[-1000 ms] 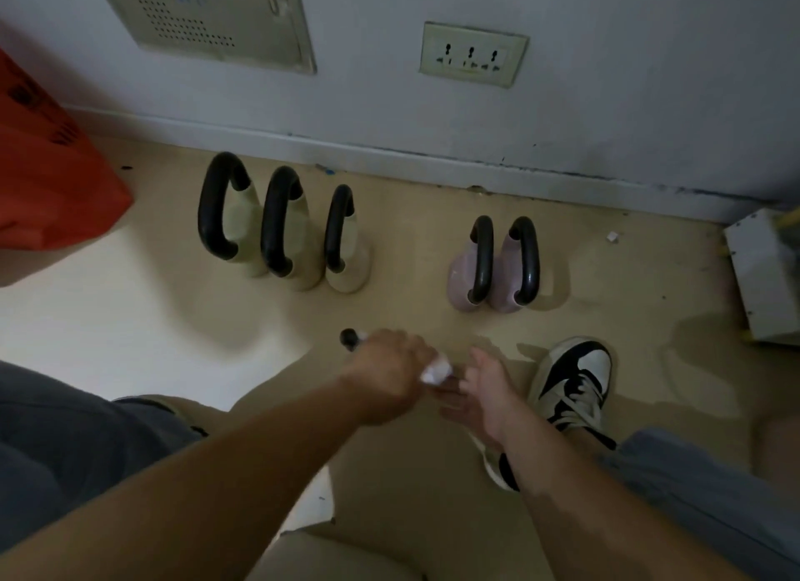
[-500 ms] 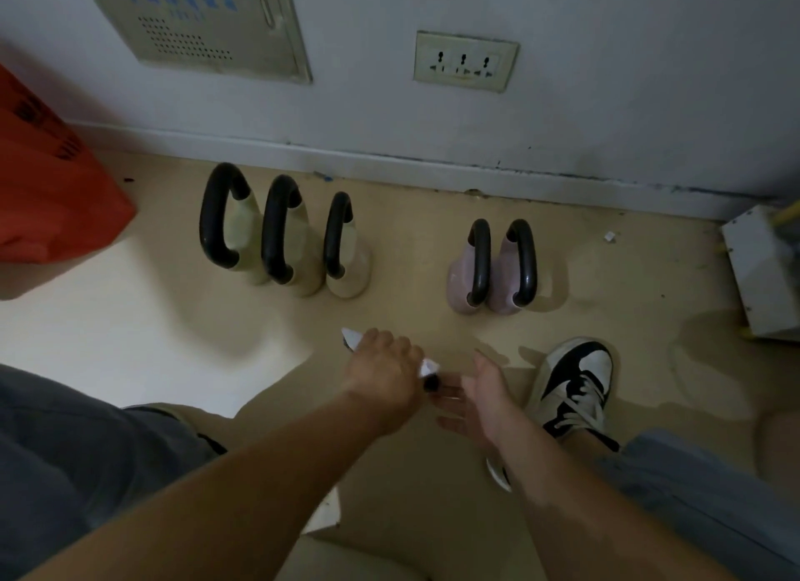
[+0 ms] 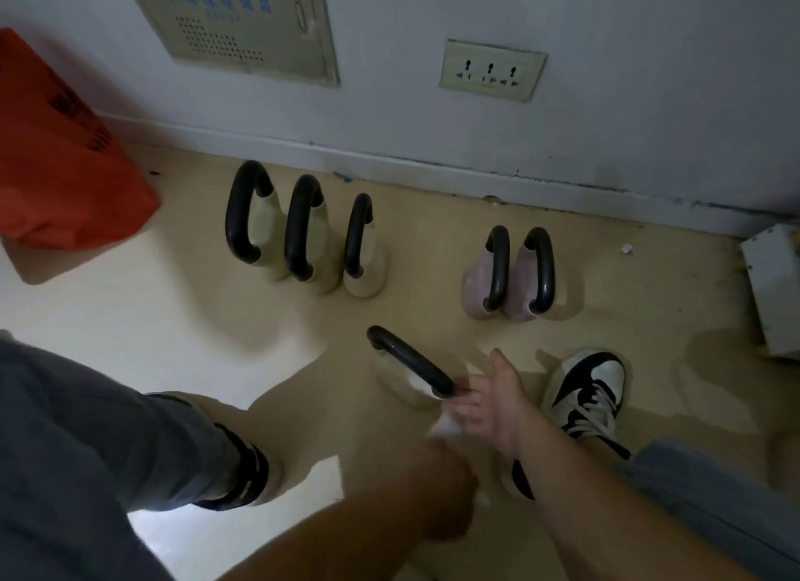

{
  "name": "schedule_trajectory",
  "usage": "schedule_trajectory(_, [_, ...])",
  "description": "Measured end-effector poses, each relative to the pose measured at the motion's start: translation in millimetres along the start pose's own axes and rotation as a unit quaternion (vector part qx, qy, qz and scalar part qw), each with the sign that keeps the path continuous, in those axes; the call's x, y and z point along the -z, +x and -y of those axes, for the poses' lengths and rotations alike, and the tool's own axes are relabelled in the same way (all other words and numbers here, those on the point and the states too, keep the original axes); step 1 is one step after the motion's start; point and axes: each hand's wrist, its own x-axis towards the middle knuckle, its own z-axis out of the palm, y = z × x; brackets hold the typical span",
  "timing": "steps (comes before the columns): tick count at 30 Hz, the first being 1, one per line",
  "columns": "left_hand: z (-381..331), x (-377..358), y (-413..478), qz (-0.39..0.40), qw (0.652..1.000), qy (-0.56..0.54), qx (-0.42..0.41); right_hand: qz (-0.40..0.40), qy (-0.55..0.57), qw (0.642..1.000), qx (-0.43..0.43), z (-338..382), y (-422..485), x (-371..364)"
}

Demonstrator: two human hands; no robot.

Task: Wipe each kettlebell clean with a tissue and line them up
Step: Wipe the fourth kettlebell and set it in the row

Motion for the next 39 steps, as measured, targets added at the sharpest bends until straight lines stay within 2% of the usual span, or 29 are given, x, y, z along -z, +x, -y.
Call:
schedule_trajectory(2, [13,-38,-17,0.044,0.980,-0.150,0.122,-0.011,-0.012,1.000,0.014,3,1,2])
schedule_trajectory(3, [27,-44,-19,0.026,0.958,-0.217,0.185,-0.016,-0.028,0.999,0.021,5,0,0])
schedule_trajectory(5, [56,-40,-21,-0.068,0.908,-0.335,0.241,-0.020,-0.082,0.996,0.038,4,0,-11])
schedule_trajectory(7, [77,-13,-20,-0.187,0.819,-0.456,0.292,-0.026,-0.175,0.982,0.068,2,-2,-26])
schedule_trajectory(8, [85,2,-20,-0.231,0.782,-0.496,0.298,-0.038,-0.249,0.963,0.092,4,-6,-32])
schedule_trajectory(9, [89,16,-23,-0.276,0.730,-0.546,0.304,-0.048,-0.325,0.938,0.114,6,-9,-36])
schedule_trajectory(10, [94,25,-25,-0.313,0.679,-0.588,0.309,-0.050,-0.383,0.914,0.128,8,-12,-39])
schedule_trajectory(12, [97,37,-28,-0.345,0.594,-0.654,0.317,-0.046,-0.424,0.896,0.122,12,-14,-39])
schedule_trajectory(13, [99,43,-29,-0.351,0.561,-0.674,0.327,-0.044,-0.425,0.897,0.116,15,-14,-38])
schedule_trajectory(15, [100,55,-28,-0.387,0.533,-0.677,0.329,-0.041,-0.408,0.907,0.100,15,-10,-37])
schedule_trajectory(16, [100,61,-24,-0.403,0.534,-0.672,0.318,-0.036,-0.402,0.911,0.089,15,-10,-39])
schedule_trajectory(17, [97,70,-21,-0.416,0.550,-0.659,0.299,-0.032,-0.405,0.910,0.078,14,-9,-41])
schedule_trajectory(20, [82,91,7,-0.377,0.637,-0.631,0.230,-0.025,-0.394,0.918,0.034,11,-9,-47])
schedule_trajectory(21, [71,97,17,-0.361,0.657,-0.627,0.211,-0.022,-0.381,0.924,0.019,10,-7,-45])
schedule_trajectory(24, [38,83,40,-0.336,0.671,-0.636,0.181,-0.048,-0.321,0.946,0.011,3,-2,-57])
schedule_trajectory(26, [19,58,24,-0.363,0.685,-0.612,0.160,-0.073,-0.220,0.973,0.007,3,4,-57])
schedule_trajectory(28, [13,25,3,-0.404,0.708,-0.553,0.171,0.017,-0.177,0.983,-0.047,9,0,-50])
schedule_trajectory(30, [21,8,-3,-0.405,0.733,-0.515,0.184,0.048,-0.187,0.978,-0.074,15,1,-43])
schedule_trajectory(33, [41,53,26,-0.325,0.726,-0.555,0.243,0.050,-0.211,0.974,-0.067,15,13,-43])
schedule_trajectory(35, [49,106,50,-0.292,0.750,-0.549,0.223,0.046,-0.211,0.974,-0.072,15,13,-46])
schedule_trajectory(36, [48,127,62,-0.263,0.747,-0.563,0.236,0.048,-0.217,0.972,-0.074,17,10,-45])
schedule_trajectory(37, [47,138,72,-0.275,0.732,-0.571,0.250,0.040,-0.221,0.972,-0.066,14,11,-44])
schedule_trajectory(38, [48,136,79,-0.288,0.746,-0.550,0.241,0.026,-0.212,0.976,-0.052,10,11,-43])
schedule_trajectory(39, [47,127,76,-0.305,0.735,-0.558,0.235,0.008,-0.193,0.981,-0.032,6,10,-45])
